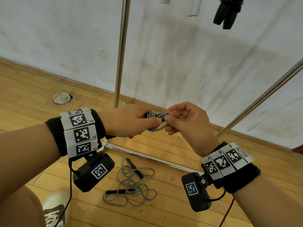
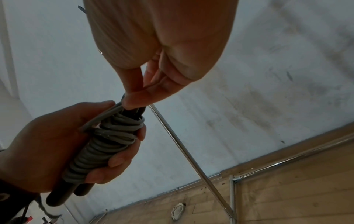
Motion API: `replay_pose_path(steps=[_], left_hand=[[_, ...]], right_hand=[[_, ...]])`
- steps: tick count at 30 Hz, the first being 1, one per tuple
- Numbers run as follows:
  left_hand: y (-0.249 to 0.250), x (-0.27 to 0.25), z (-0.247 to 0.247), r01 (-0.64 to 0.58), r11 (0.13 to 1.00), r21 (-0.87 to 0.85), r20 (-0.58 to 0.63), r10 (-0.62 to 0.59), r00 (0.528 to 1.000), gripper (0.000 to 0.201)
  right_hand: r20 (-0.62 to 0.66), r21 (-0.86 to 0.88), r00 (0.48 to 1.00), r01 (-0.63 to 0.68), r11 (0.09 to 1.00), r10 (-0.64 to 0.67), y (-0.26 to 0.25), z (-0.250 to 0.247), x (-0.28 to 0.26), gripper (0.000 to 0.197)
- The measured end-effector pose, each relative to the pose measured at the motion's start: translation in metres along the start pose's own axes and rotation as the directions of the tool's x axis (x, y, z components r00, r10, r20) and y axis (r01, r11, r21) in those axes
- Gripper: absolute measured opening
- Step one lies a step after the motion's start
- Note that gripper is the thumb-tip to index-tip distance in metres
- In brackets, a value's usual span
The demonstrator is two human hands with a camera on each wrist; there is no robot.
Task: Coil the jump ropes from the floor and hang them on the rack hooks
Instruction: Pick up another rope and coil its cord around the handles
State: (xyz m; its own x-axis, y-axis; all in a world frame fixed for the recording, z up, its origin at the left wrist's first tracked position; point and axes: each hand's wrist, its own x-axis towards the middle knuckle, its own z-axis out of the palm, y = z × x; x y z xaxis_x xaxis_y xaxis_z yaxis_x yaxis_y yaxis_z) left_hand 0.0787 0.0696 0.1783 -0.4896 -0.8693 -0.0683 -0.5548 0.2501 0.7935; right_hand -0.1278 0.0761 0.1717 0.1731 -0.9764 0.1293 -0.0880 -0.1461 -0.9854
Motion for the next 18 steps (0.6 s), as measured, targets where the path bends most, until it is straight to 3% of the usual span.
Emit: replay_pose_path(steps=[4, 8, 12, 16, 18], left_hand=[[0.000, -0.001, 0.000, -0.023, 0.996, 0.091, 0.066, 0.017, 0.998, 0.026], [-0.001, 0.000, 0.001, -0.035, 0.985, 0.171, 0.084, 0.021, 0.996, 0.033], [-0.001, 0.000, 0.000, -0.030, 0.999, 0.029, 0.111, 0.027, 0.993, 0.029], [-0.002, -0.001, -0.005, -0.003, 0.993, -0.120, 0.084, 0.013, 0.996, 0.031], [-0.002, -0.003, -0.005, 0.014, 0.986, -0.169, 0.109, 0.004, 0.994, 0.036]], right_hand=[[0.080, -0.092, 0.997, 0.003, 0.996, 0.004, 0.002, 0.002, -0.002, 0.016], [0.075, -0.153, 0.997, -0.024, 0.988, 0.036, 0.003, 0.003, -0.001, 0.013], [0.062, -0.099, 0.998, -0.022, 0.995, 0.028, -0.003, 0.003, 0.002, 0.009], [0.219, 0.118, 0.975, -0.064, 0.991, 0.036, -0.008, -0.004, 0.001, 0.032], [0.232, 0.118, 0.973, -0.033, 0.993, 0.005, -0.008, -0.005, 0.000, 0.035]])
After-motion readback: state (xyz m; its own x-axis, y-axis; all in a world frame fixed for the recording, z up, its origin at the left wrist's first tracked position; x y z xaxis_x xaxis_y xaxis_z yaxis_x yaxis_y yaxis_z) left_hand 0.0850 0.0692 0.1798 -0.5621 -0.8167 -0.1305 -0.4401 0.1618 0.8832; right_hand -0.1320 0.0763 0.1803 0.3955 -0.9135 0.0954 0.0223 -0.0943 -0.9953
